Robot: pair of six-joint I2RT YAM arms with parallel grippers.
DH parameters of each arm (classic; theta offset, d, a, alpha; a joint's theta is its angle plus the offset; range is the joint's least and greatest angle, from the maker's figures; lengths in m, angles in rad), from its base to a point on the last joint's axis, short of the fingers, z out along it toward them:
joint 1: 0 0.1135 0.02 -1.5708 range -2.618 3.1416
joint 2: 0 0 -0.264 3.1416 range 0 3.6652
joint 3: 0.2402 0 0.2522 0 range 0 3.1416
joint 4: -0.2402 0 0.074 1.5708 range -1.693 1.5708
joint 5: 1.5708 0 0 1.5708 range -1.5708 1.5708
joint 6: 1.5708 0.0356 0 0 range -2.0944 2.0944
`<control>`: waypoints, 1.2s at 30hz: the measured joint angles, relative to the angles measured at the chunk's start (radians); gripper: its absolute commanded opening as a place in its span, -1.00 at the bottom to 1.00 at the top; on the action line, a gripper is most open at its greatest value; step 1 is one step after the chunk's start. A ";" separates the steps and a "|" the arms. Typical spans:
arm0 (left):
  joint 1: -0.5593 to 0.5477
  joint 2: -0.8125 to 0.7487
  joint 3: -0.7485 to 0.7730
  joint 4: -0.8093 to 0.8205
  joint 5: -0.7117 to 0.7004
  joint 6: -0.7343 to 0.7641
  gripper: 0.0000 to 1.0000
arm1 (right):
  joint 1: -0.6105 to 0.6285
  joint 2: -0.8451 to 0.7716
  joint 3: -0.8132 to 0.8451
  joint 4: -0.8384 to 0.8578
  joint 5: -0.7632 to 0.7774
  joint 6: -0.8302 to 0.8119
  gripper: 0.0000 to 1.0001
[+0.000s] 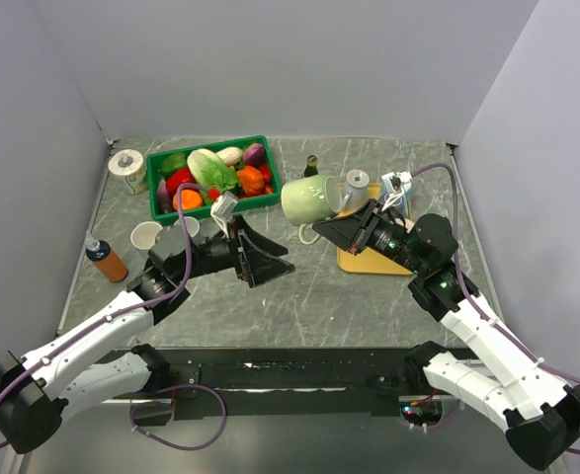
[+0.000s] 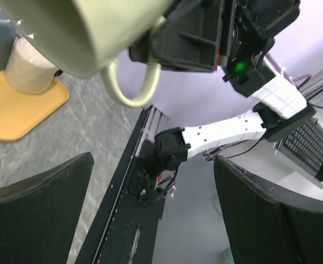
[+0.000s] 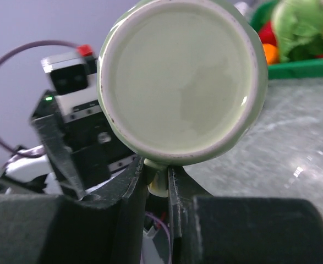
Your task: Turn the mug right side up
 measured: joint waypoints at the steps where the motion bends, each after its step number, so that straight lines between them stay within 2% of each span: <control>1: -0.004 0.006 0.000 0.018 -0.004 -0.006 0.93 | 0.008 -0.002 -0.001 0.025 -0.010 0.006 -1.00; 11: -0.037 0.076 -0.037 0.333 -0.064 -0.208 0.93 | 0.102 -0.003 -0.001 0.166 -0.067 0.016 -1.00; 18: -0.064 0.088 -0.038 0.436 -0.121 -0.275 0.93 | 0.154 0.017 -0.001 0.250 -0.071 0.024 -1.00; 19: -0.065 0.087 -0.038 0.441 -0.131 -0.281 0.65 | 0.161 0.022 -0.001 0.257 -0.072 0.024 -1.00; 20: -0.066 0.085 -0.038 0.445 -0.140 -0.284 0.59 | 0.167 0.026 -0.001 0.263 -0.073 0.024 -1.00; 24: -0.066 0.074 -0.038 0.439 -0.168 -0.288 0.43 | 0.184 0.037 -0.001 0.287 -0.074 0.025 -1.00; 28: -0.069 0.062 -0.037 0.425 -0.185 -0.290 0.16 | 0.189 0.042 -0.013 0.324 -0.065 0.034 -1.00; 36: -0.072 0.048 -0.037 0.437 -0.189 -0.314 -0.11 | 0.192 0.049 -0.015 0.357 -0.032 0.032 -1.00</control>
